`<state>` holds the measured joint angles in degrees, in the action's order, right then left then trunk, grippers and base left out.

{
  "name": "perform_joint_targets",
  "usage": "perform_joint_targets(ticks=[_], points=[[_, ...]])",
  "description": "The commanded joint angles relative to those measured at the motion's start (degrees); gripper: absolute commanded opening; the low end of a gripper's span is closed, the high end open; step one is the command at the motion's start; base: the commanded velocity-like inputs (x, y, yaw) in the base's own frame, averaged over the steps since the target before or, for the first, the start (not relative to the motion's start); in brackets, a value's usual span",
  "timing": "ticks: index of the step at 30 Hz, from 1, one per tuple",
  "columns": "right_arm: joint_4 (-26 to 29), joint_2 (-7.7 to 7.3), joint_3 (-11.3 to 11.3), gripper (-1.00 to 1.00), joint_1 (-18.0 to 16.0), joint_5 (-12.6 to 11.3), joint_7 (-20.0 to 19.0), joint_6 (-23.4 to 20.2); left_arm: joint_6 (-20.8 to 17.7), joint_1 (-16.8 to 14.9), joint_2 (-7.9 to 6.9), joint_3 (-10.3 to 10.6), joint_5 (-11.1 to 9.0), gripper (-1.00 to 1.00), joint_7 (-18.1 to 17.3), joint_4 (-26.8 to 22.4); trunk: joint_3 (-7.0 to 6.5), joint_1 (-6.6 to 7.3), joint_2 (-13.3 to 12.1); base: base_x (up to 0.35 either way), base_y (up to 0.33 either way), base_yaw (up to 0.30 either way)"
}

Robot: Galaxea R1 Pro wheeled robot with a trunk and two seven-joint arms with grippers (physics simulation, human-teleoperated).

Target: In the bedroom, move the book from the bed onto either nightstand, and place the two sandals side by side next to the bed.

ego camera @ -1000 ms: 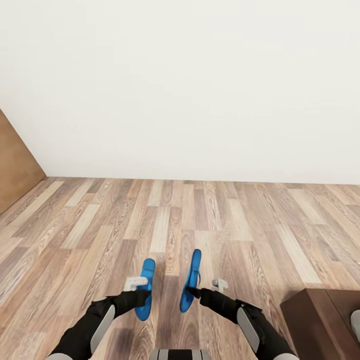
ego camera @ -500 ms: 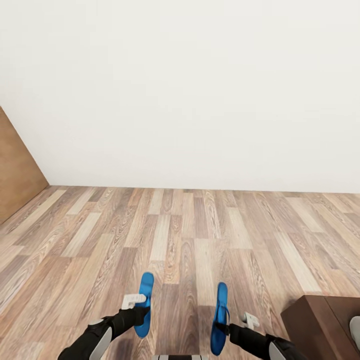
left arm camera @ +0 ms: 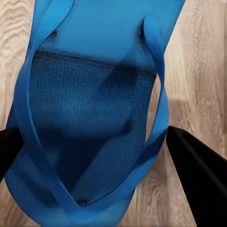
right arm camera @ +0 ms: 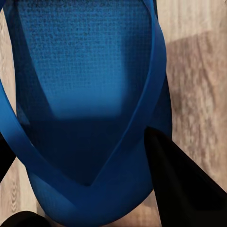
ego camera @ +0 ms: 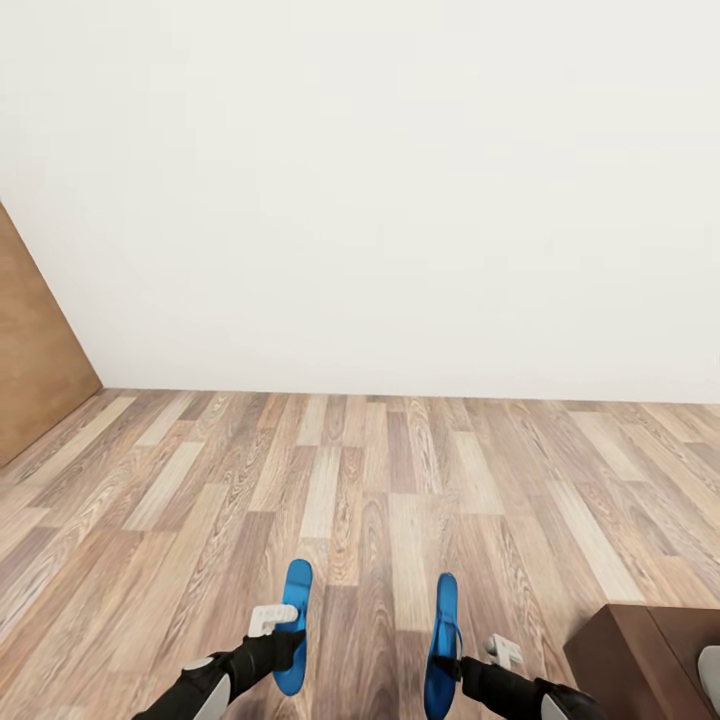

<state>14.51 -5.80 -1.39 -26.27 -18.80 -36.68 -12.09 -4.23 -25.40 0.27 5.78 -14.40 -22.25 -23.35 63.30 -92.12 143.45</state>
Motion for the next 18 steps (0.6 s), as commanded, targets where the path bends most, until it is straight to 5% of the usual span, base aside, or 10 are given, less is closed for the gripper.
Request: perform_joint_targets(ticks=[1, 11, 18], points=[[0.03, 0.0, -0.11, -1.0, -0.01, -0.37, -0.12, -0.56, -0.34, -0.01, 0.01, 0.19, -0.54, -1.0, -0.04, -0.01, -0.18, 0.03, 0.0, 0.0, 0.0, 0.0], [-0.18, -0.01, -0.07, -1.0, 0.0, -0.08, 0.08, 1.21, 0.19, -0.01, 0.47, 0.12, -0.52, -1.0, 0.23, 1.45, -2.4, 0.29, -0.13, 0.0, 0.0, 0.0], [-3.56, -0.02, -0.02, -1.0, -0.01, 0.07, 0.22, 3.58, 6.52, -0.01, 0.75, 0.13, -0.46, -1.0, 0.2, 6.77, -3.72, 0.45, -0.21, 0.0, 0.0, 0.0]])
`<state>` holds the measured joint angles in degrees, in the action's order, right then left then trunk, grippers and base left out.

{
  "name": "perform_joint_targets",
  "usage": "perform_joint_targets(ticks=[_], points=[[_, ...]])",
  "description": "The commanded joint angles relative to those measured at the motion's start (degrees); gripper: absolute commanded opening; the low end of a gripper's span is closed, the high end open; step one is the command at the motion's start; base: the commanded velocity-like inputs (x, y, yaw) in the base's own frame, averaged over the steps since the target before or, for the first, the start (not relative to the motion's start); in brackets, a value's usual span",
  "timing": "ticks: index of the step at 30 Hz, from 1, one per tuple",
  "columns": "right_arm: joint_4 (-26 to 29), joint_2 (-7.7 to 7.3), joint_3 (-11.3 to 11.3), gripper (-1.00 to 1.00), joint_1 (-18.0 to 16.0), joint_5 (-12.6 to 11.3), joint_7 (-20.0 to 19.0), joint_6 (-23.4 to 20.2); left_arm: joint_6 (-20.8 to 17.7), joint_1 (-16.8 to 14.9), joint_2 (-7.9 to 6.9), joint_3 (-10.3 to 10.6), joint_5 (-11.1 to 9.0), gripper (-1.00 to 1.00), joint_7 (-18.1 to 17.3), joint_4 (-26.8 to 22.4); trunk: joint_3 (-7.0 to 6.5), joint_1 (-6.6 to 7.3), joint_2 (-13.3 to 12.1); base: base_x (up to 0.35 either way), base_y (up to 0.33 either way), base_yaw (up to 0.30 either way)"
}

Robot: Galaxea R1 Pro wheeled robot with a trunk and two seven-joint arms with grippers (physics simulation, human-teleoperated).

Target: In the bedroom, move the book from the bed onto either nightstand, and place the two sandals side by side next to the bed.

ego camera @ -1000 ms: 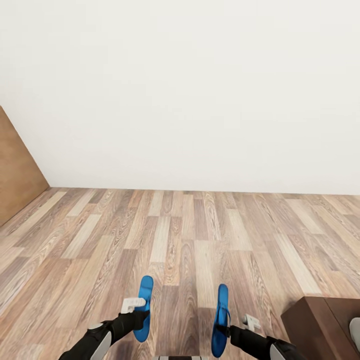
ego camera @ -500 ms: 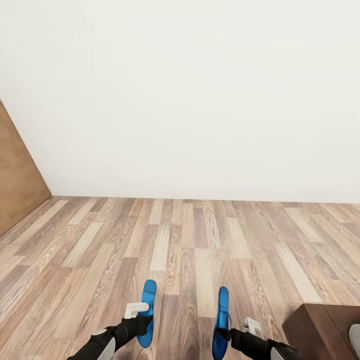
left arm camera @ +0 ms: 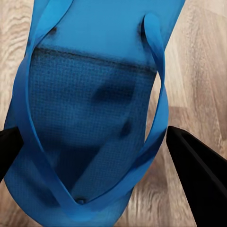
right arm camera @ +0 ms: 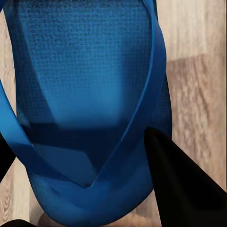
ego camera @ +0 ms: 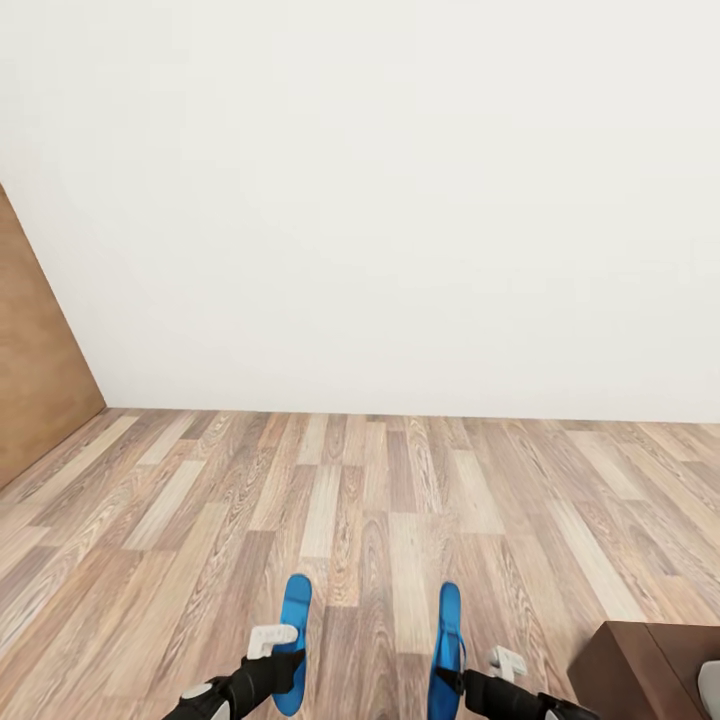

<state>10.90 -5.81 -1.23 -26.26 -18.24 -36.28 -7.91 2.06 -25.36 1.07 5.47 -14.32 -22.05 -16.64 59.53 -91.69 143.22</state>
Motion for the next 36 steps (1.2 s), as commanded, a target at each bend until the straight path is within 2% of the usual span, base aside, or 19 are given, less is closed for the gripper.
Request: perform_joint_targets(ticks=[1, 6, 11, 36], points=[[-0.06, -0.02, -0.17, -1.0, -0.02, -0.49, -0.17, -0.58, 0.36, -0.04, -0.03, 0.43, -0.57, -1.0, 0.0, 0.24, 0.05, 0.01, 0.02, 0.0, 0.0, 0.0], [-1.41, -0.07, -0.18, -1.0, -0.02, -0.54, -0.12, -0.17, 0.56, -0.04, -0.02, 0.42, -0.69, -1.0, -0.01, 0.59, 0.05, 0.01, 0.02, 0.0, 0.0, 0.0], [-1.75, -0.08, -0.17, -1.0, -0.01, -0.57, -0.11, 2.98, 0.58, -0.04, 0.04, 0.42, -0.7, -1.0, -0.01, 0.64, -0.86, 1.09, -1.93, 0.0, 0.0, 0.0], [-1.85, 0.01, -0.17, -1.0, 0.0, -0.56, -0.15, 3.44, 0.58, -0.04, 0.16, 0.59, -0.45, -1.0, 0.08, 0.65, -5.35, 6.58, -11.96, 0.0, 0.0, 0.0]])
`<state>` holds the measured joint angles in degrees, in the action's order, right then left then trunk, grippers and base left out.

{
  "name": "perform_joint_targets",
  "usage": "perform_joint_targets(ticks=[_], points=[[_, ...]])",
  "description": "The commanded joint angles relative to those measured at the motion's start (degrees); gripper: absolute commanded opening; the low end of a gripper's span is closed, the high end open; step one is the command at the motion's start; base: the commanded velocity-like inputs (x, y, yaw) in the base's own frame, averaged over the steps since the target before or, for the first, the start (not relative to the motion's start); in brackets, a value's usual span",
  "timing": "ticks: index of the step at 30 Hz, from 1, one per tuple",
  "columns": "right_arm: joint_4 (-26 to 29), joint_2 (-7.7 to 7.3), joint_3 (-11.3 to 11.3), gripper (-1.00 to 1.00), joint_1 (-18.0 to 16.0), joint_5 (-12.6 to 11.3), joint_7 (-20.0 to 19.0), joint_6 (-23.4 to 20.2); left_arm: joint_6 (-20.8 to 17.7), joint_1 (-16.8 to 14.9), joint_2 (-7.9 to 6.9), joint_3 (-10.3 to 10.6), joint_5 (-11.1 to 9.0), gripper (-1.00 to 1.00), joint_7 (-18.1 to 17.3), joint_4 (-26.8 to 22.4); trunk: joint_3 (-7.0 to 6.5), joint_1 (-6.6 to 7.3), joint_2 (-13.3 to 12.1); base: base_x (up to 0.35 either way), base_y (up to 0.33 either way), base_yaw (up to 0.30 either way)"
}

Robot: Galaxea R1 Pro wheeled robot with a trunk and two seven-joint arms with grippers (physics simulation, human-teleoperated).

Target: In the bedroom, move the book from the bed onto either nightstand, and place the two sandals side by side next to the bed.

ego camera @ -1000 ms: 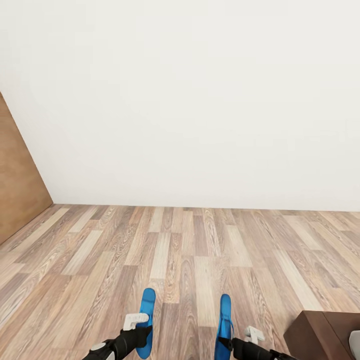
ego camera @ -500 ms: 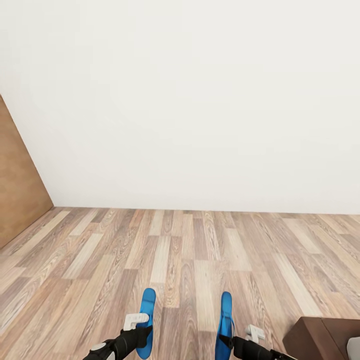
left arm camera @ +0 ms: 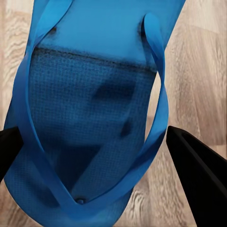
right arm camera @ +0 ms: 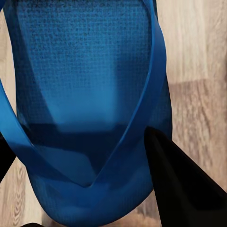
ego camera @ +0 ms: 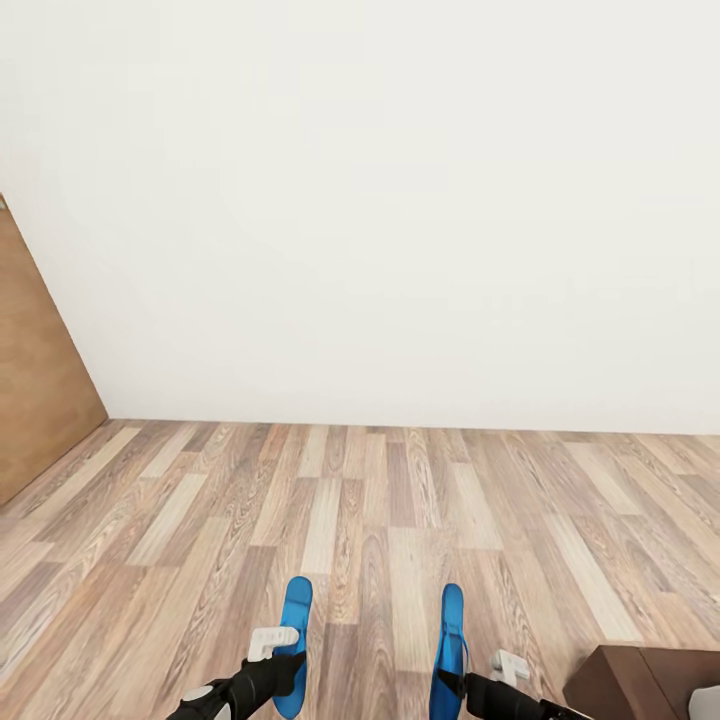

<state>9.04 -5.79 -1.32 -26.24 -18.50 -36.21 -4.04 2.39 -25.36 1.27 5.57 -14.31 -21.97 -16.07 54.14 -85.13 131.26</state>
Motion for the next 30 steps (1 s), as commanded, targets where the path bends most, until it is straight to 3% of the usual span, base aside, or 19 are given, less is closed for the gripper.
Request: perform_joint_targets(ticks=[1, 12, 17, 25, 30], points=[[0.02, -0.01, -0.09, -1.0, -0.02, -0.3, -0.19, -0.24, 0.25, -0.04, -0.04, 0.48, -0.46, -1.0, 0.0, 0.07, -0.13, 0.24, -0.4, 0.0, 0.0, 0.0], [-0.05, -0.01, -0.09, -1.0, -0.03, -0.28, -0.05, 0.18, 0.25, -0.04, -0.04, 0.45, -0.46, -1.0, 0.15, 0.15, -2.11, 2.65, -4.81, 0.0, 0.0, 0.0], [-2.99, -0.01, -0.04, -1.0, -0.03, -0.24, 0.06, 0.25, 0.25, -0.04, -0.04, 0.41, -0.46, -1.0, 0.17, 0.48, -3.01, 3.75, -6.81, 0.0, 0.0, 0.0], [-6.69, 0.0, 0.03, -1.0, 0.02, -0.22, 0.08, 0.26, 0.58, -0.04, -0.25, 0.35, -0.38, -1.0, 0.17, 6.76, -4.44, 5.51, -10.02, 0.0, 0.0, 0.0], [-9.36, -0.01, 0.08, -1.0, 0.05, -0.22, 0.08, 0.33, 5.03, -0.04, -0.3, 0.35, -0.37, -1.0, 0.17, 12.89, -5.34, 6.61, -12.03, 0.0, 0.0, 0.0]])
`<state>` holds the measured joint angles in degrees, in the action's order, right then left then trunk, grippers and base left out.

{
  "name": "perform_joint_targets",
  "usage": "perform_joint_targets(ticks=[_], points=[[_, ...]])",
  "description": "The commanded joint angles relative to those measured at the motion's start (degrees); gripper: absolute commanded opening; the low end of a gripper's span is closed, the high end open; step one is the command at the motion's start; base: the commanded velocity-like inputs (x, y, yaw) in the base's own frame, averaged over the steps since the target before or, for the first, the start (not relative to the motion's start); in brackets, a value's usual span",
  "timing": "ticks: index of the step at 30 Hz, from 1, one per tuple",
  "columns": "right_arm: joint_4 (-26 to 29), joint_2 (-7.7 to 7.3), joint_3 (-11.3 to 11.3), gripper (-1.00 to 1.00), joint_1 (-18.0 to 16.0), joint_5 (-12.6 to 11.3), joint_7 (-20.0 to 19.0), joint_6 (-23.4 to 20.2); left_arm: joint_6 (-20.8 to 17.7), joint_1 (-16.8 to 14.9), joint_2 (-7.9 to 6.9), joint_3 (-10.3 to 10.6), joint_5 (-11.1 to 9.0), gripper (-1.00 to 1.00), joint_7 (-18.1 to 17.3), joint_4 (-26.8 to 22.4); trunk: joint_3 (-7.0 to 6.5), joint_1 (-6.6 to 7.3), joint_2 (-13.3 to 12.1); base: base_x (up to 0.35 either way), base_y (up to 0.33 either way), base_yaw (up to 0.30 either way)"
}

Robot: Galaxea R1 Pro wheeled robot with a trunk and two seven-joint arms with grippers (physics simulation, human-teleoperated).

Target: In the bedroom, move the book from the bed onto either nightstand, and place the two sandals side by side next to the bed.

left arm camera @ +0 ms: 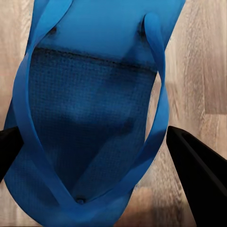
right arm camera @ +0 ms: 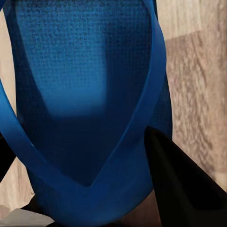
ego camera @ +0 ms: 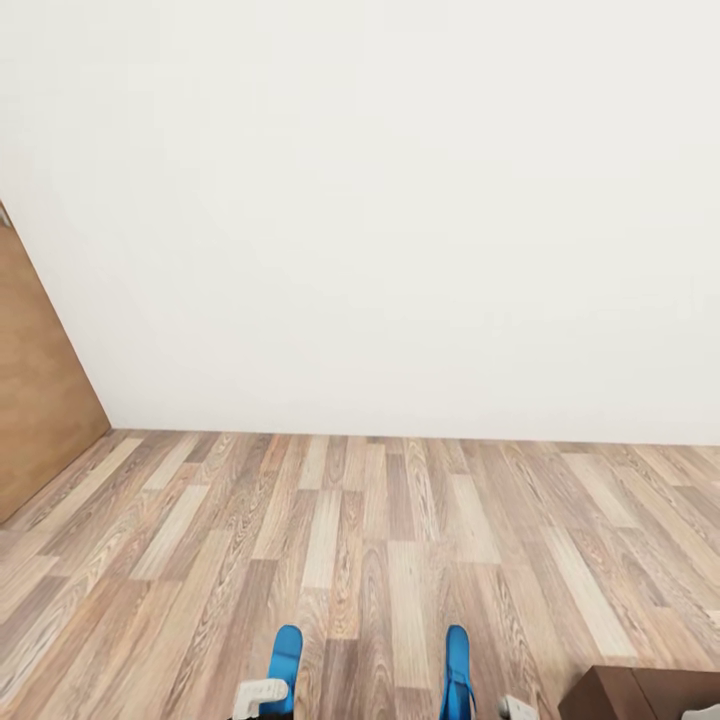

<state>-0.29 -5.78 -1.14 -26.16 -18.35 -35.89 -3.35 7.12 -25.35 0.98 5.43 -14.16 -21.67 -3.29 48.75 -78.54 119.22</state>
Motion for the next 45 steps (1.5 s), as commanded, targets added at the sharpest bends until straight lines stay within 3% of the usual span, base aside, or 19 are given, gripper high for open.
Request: perform_joint_targets(ticks=[1, 7, 24, 37, 45], points=[[-0.14, -0.02, -0.09, -1.0, -0.03, -0.37, -0.23, -0.35, 1.37, -0.05, -0.04, 0.47, -0.52, -1.0, -0.13, 0.66, -0.14, 0.23, -0.39, 0.0, 0.0, 0.0], [-0.32, -0.02, -0.09, -1.0, -0.04, -0.37, -0.23, -0.38, 3.34, -0.05, -0.16, 0.44, -0.6, -1.0, -0.13, 1.59, -0.5, 0.67, -1.2, 0.0, 0.0, 0.0], [-3.89, -0.02, -0.09, -1.0, -0.03, -0.45, -0.23, -0.43, 3.35, 1.62, -0.1, 0.51, -0.78, -1.0, -0.13, 2.15, -3.55, 4.41, -8.01, 0.0, 0.0, 0.0], [-3.93, -0.02, -0.09, -1.0, -0.03, -0.46, -0.31, -0.43, 3.38, 1.62, -0.03, 0.54, -0.78, -1.0, -0.13, 2.15, -3.55, 4.41, -8.01, 0.0, 0.0, 0.009], [-3.93, -0.02, -0.09, -1.0, -0.03, -0.46, -0.32, -0.43, 3.36, 1.62, -0.01, 0.54, -0.78, -1.0, -0.13, 2.15, -3.55, 4.41, -8.01, 0.0, 0.0, 0.263]])
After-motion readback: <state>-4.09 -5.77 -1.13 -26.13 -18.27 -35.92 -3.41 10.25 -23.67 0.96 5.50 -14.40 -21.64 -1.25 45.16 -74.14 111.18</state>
